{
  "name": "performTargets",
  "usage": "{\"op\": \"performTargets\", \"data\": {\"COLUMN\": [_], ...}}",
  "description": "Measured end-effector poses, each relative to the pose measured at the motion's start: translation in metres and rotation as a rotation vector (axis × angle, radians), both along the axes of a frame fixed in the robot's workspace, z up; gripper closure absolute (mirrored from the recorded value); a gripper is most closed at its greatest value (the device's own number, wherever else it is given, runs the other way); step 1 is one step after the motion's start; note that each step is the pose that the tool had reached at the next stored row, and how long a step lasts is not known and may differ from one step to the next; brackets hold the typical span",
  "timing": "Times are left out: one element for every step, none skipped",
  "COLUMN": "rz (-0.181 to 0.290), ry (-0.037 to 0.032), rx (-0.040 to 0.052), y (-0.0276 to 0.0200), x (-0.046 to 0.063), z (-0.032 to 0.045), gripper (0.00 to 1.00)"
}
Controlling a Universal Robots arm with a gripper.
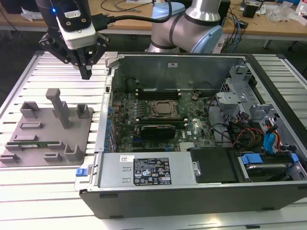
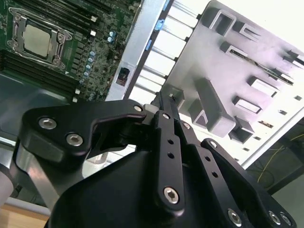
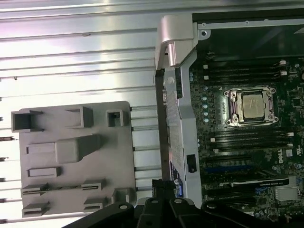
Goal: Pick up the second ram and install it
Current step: 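Reach for the second ram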
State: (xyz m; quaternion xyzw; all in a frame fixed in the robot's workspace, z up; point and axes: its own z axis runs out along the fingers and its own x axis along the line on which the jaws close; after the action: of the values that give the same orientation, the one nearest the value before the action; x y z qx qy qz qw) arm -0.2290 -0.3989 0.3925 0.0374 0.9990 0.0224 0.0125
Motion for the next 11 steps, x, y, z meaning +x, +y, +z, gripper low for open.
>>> {"op": "performTargets", "data": {"rz": [0.0,0.0,0.0,0.0,0.0,0.0,0.0,0.0,0.0,0.0,0.0], "ry": [0.0,0.0,0.0001,0.0,0.0,0.0,0.0,0.0,0.0,0.0,0.0], "rx": [0.0,-0.0001,-0.0001,0.0,0.0,0.0,0.0,0.0,0.0,0.0,0.0], "y": [0.0,0.0,0.0,0.0,0.0,0.0,0.0,0.0,0.0,0.0,0.0], "x": [-0.002,-0.003,-0.005,-0.008,-0.009,-0.01,-0.011,-0.013,-0.015,-0.016,-0.017], "z": [0.0,0.0,0.0,-0.0001,-0.0001,-0.0001,-0.0001,-0.0002,-0.0002,-0.0002,-0.0002], "gripper": [0.92,0.92,0.92,0.92,0.92,0.92,0.92,0.92,0.92,0.92,0.92]}}
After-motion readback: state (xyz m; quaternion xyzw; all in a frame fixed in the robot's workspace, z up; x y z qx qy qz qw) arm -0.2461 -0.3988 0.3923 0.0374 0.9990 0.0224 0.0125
